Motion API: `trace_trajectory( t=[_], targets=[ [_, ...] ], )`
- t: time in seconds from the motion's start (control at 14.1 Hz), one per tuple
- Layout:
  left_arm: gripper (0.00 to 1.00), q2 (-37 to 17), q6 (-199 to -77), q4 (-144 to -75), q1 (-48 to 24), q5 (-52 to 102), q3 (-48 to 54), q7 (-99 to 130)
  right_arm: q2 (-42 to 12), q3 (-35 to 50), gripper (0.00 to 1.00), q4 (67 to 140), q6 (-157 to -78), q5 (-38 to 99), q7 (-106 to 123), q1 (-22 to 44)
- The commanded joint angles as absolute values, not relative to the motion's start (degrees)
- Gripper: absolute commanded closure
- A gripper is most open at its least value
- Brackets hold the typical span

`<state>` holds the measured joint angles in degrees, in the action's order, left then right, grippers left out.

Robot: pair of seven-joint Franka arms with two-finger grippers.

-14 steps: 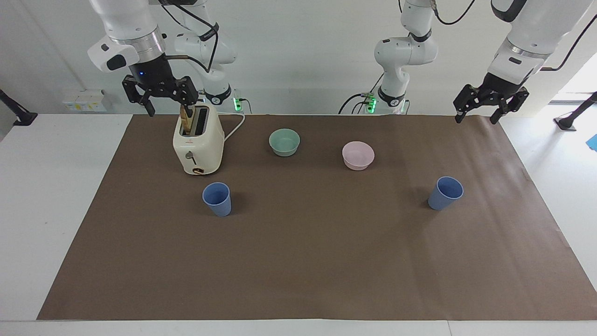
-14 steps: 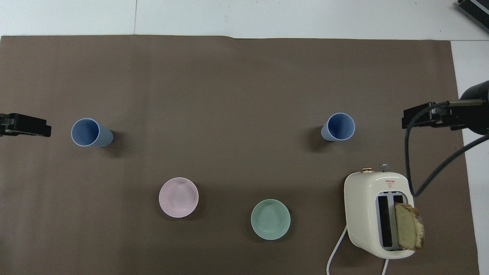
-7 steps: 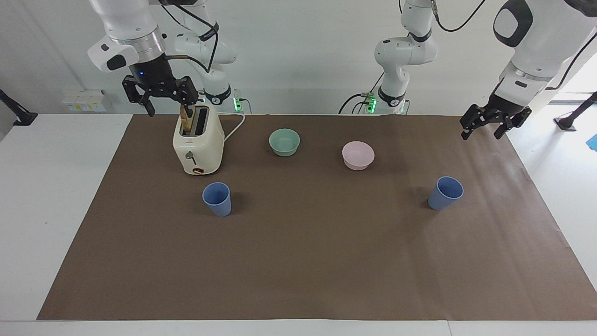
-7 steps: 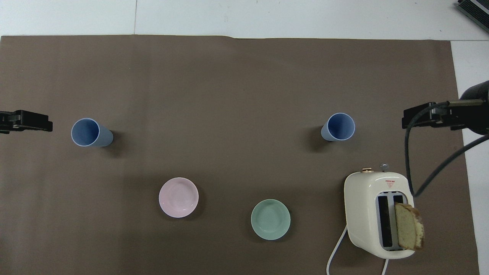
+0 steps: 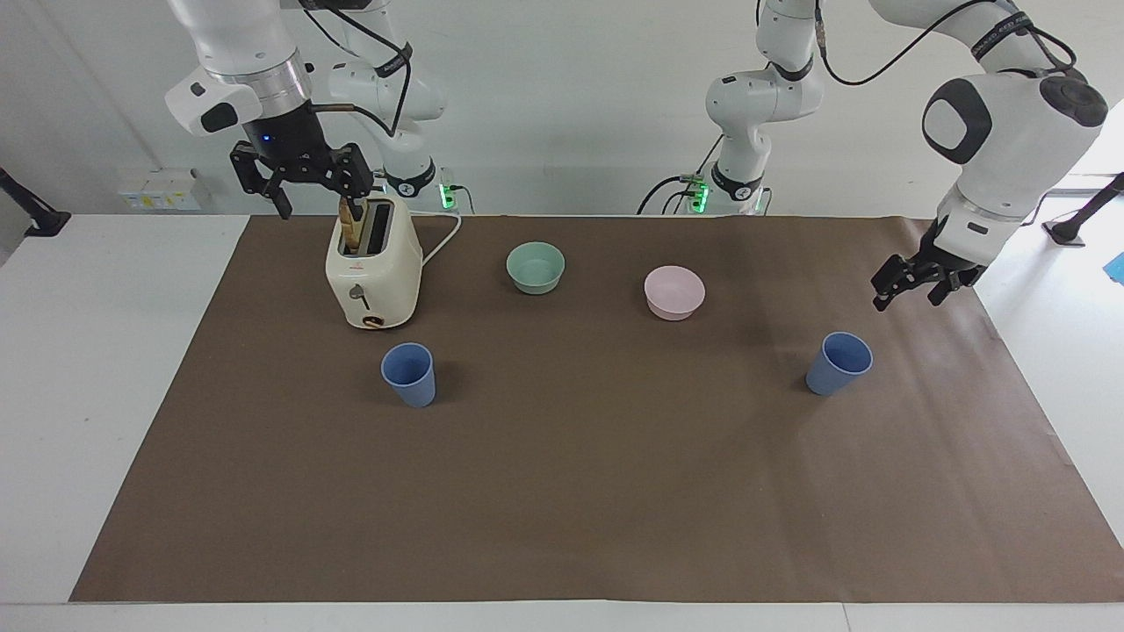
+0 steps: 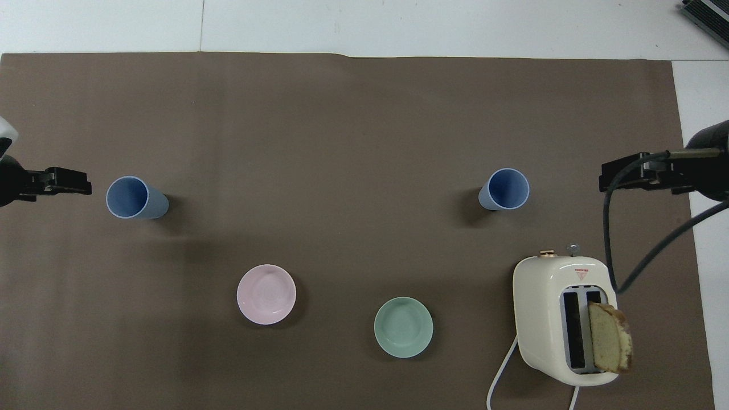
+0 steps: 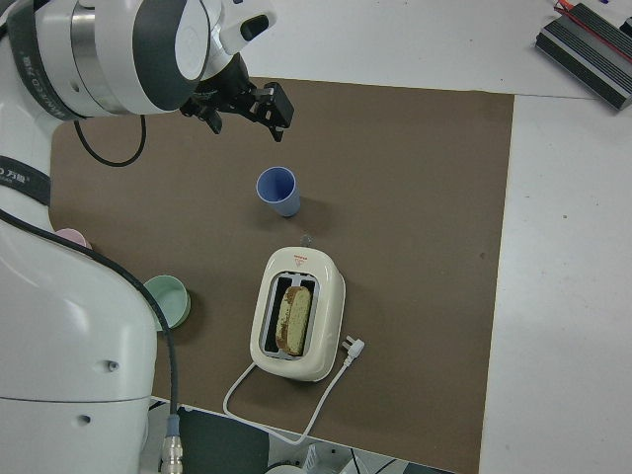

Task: Stack blue cups with both arms
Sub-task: 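Reach the left gripper to the nearby blue cup and grasp it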

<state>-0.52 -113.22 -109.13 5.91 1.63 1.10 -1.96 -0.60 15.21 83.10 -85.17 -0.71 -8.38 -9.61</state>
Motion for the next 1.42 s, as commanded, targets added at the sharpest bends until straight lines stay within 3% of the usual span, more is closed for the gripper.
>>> trace_trajectory(
  t=[0.0, 0.36, 0.64, 0.71, 0.78, 0.85, 1.35],
  targets=[
    [0.00, -1.3, -119.6, -114.2, 6.5, 2.0, 1.5, -1.8, 0.7, 15.5, 0.00, 84.6, -85.6, 0.8, -8.2, -10.7],
    [0.00, -6.8, -127.3, -117.5, 6.3, 2.1, 1.5, -1.6, 0.6, 15.5, 0.00, 84.6, -85.6, 0.8, -8.2, -10.7],
    [0.01, -7.8, -128.8, -117.9, 6.1, 2.1, 1.5, -1.7, 0.7, 15.5, 0.00, 84.6, -85.6, 0.8, -8.2, -10.7],
    [0.52, -7.8, -128.7, -117.9, 6.1, 2.1, 1.5, -1.7, 0.7, 15.5, 0.00, 84.6, -85.6, 0.8, -8.2, -10.7],
    [0.87, -7.8, -128.6, -117.9, 6.1, 2.1, 1.5, -1.8, 0.7, 15.5, 0.00, 84.6, -85.6, 0.8, -8.2, -10.7],
    [1.00, -7.8, -128.6, -117.9, 6.1, 2.1, 1.6, -1.9, 0.7, 15.5, 0.00, 84.6, -85.5, 0.8, -8.2, -10.7],
    [1.00, -8.4, -128.3, -115.3, 6.2, 8.7, 1.6, -1.8, 0.7, 15.5, 0.00, 84.6, -85.6, 0.8, -8.2, -10.7]
  ],
)
